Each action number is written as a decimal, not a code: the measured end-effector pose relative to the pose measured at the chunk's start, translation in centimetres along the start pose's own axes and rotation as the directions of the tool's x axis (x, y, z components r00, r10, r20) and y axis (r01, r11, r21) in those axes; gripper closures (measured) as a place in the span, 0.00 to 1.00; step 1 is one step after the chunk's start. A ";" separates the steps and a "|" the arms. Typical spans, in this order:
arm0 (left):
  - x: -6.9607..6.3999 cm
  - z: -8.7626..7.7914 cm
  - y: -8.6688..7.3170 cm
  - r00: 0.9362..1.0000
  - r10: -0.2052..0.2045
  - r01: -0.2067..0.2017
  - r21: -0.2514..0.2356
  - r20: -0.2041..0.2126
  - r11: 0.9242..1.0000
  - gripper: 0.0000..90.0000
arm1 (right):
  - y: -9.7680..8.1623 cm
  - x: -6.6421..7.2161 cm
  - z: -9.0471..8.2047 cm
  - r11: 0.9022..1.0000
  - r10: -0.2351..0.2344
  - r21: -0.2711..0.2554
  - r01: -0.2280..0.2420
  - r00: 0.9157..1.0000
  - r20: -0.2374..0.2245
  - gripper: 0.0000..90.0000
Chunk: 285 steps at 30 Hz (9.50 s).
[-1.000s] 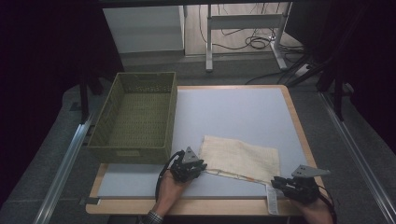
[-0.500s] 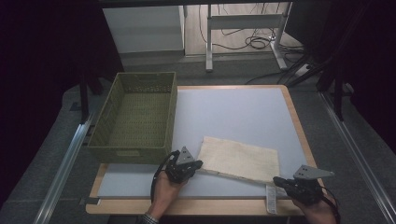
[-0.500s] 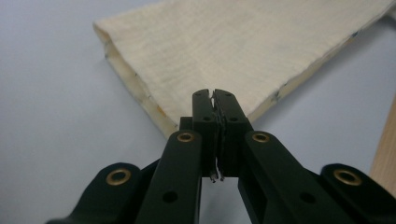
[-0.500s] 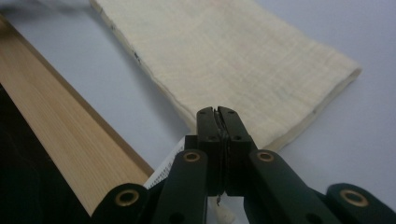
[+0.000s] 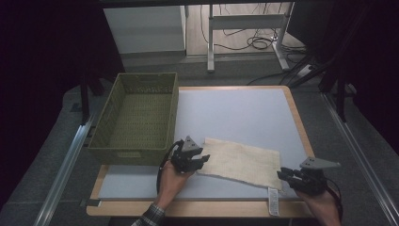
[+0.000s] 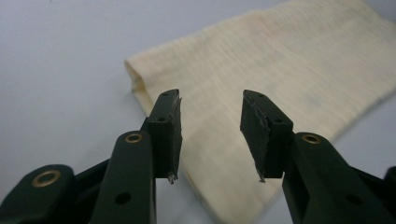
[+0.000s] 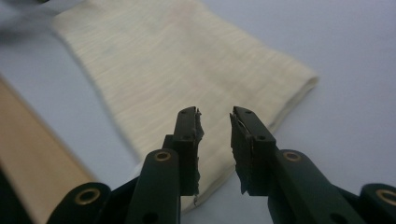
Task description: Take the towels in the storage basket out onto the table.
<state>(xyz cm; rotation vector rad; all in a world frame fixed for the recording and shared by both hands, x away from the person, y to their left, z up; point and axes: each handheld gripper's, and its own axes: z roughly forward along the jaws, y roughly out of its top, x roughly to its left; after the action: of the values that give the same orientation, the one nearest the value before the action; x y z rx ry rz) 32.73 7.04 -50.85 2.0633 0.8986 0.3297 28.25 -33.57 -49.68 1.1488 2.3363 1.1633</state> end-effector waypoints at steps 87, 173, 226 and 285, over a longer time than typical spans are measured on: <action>3.3 4.9 -0.4 0.987 -0.090 0.096 0.042 -0.135 0.994 0.42 | 4.9 4.8 8.2 0.987 -0.129 0.068 0.143 0.976 -0.176 0.43; -2.7 9.6 9.9 0.990 0.121 -0.117 -0.071 0.069 0.991 0.95 | 5.2 4.3 5.3 0.995 -0.099 -0.025 0.097 0.984 -0.150 0.93; -4.6 13.3 13.3 0.983 0.169 -0.168 -0.032 0.064 0.985 0.51 | 2.5 -3.3 0.5 0.999 0.005 -0.033 -0.001 0.993 0.117 0.70; -0.3 7.7 10.8 0.991 0.130 -0.132 0.048 0.037 0.990 0.91 | 5.7 -0.7 2.6 0.996 0.086 0.027 -0.084 0.995 -0.047 0.92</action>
<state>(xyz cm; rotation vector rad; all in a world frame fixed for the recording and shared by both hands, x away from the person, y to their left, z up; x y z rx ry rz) 41.63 -1.97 -47.04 2.1729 0.7599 0.3444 33.14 -30.71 -47.00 1.2537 2.3645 1.2063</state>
